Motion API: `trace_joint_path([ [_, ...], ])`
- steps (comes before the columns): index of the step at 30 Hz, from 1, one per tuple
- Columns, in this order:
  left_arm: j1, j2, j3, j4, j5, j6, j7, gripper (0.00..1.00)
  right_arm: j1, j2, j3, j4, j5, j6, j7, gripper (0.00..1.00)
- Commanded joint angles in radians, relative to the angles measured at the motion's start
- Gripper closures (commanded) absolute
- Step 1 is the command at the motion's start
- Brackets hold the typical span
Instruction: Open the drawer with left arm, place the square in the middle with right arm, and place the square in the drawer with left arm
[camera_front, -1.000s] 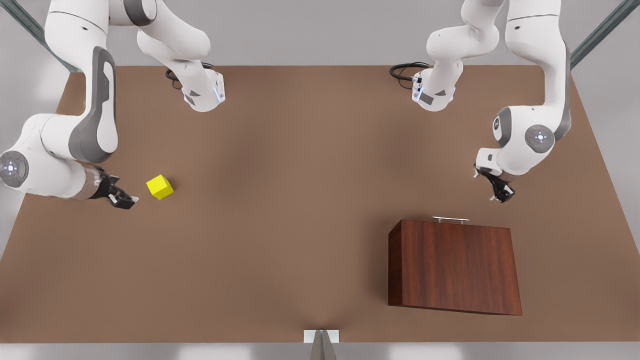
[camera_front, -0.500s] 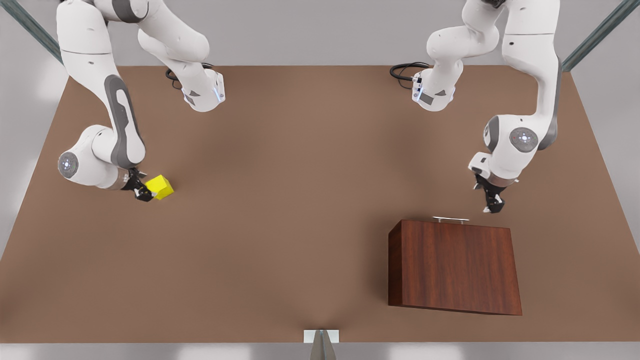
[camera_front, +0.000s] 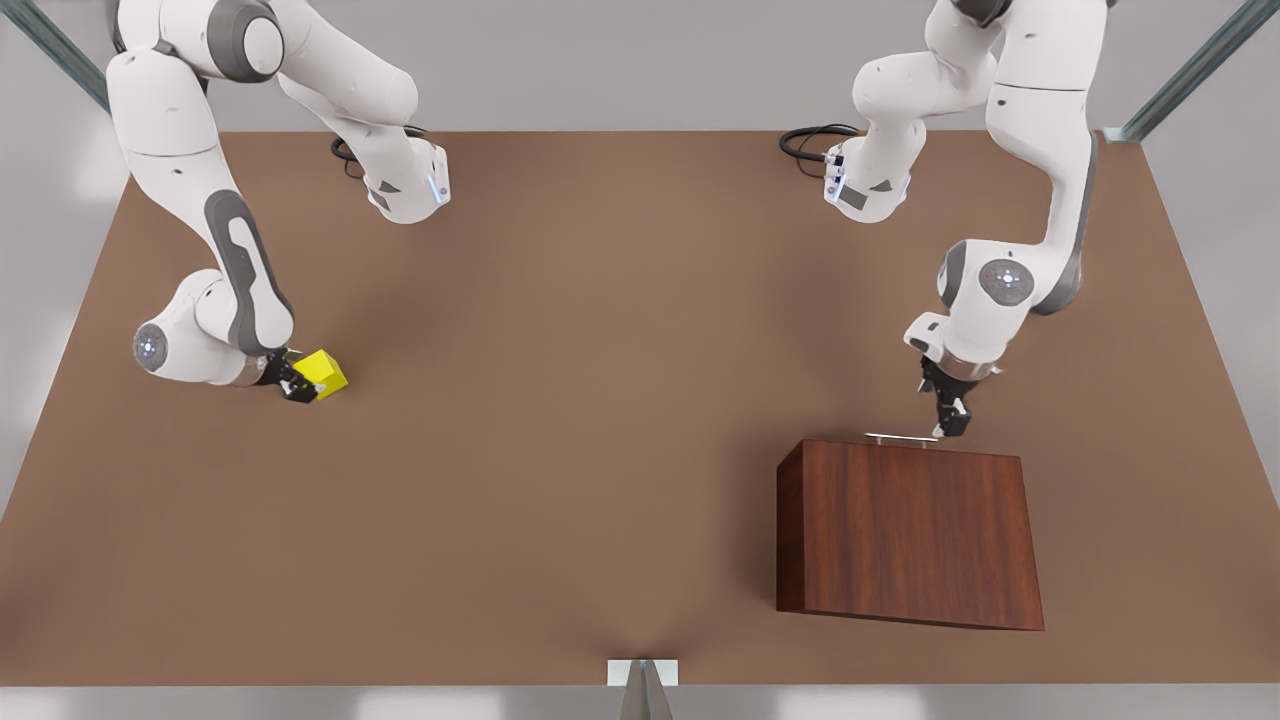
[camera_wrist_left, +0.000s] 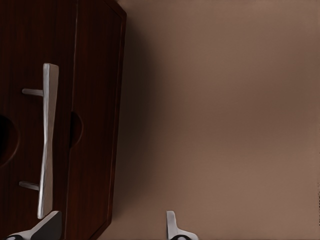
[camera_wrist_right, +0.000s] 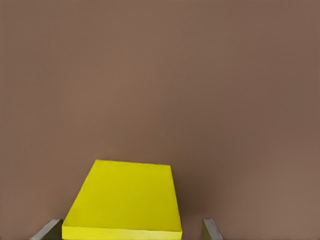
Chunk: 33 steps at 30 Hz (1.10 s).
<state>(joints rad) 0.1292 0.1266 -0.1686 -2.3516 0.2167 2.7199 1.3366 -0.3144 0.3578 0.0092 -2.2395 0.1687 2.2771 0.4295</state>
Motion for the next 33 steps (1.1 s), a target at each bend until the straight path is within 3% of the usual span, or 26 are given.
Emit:
trace_joint_path([
  [1,0.006,0.001,0.0,0.0,-0.004,0.0,0.0,0.0,0.0,0.001,0.0,-0.002,0.0,-0.001,0.0,0.0],
  [6,0.006,-0.024,0.0,0.0,-0.002,-0.02,0.0,0.0,0.008,0.033,0.002,0.001,0.0,0.005,-0.005,0.01],
  [8,0.004,-0.05,0.0,0.0,0.0,-0.038,0.0,0.0,0.009,0.036,0.002,0.006,0.0,0.016,-0.003,0.26],
  [9,0.004,-0.054,0.0,0.002,0.001,-0.045,0.003,0.0,0.009,0.036,0.003,0.011,0.002,0.016,-0.003,0.29],
  [24,0.0,0.015,-0.052,0.063,-0.007,-0.068,-0.02,0.0,0.012,-0.033,0.011,0.055,0.037,-0.045,-0.012,0.32],
  [27,0.0,0.03,-0.052,0.063,-0.005,-0.061,-0.022,0.0,0.028,-0.039,0.074,0.139,0.031,-0.091,-0.045,0.32],
  [29,0.0,0.033,-0.052,0.063,-0.005,-0.06,-0.02,0.0,0.107,-0.033,0.149,0.213,-0.003,-0.114,-0.123,0.31],
  [31,0.0,0.03,-0.052,0.063,-0.007,-0.066,-0.022,0.0,0.253,-0.011,0.15,0.366,-0.034,-0.286,-0.115,0.31],
  [33,-0.002,0.022,-0.055,0.063,-0.007,-0.071,-0.039,0.0,0.38,-0.02,0.15,0.419,-0.083,-0.315,-0.097,0.31],
])
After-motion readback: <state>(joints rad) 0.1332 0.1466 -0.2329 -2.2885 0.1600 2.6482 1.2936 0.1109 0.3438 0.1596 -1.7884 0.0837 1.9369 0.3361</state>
